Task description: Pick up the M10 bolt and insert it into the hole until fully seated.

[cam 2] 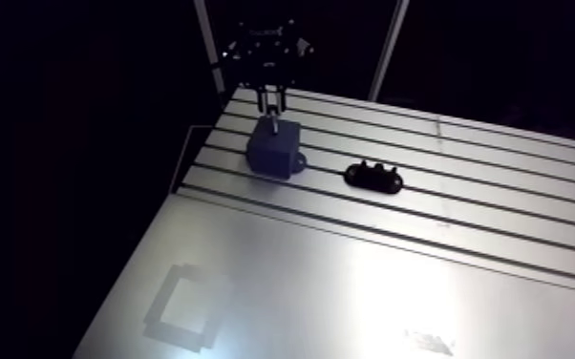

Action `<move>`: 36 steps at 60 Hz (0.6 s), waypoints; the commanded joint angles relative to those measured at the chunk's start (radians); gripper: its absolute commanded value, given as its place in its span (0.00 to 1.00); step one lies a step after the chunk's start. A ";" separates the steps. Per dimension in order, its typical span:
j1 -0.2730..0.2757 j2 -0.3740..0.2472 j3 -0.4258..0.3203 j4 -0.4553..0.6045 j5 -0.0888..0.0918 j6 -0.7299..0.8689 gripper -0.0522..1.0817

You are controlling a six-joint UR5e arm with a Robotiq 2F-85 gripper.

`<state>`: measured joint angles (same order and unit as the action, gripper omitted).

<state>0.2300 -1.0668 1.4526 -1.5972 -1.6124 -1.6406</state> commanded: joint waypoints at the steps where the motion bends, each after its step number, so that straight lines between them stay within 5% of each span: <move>1: 0.000 0.000 0.001 0.000 0.001 0.000 1.00; 36: 0.000 0.000 0.012 -0.002 0.002 0.000 1.00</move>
<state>0.2301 -1.0668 1.4601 -1.5978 -1.6113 -1.6405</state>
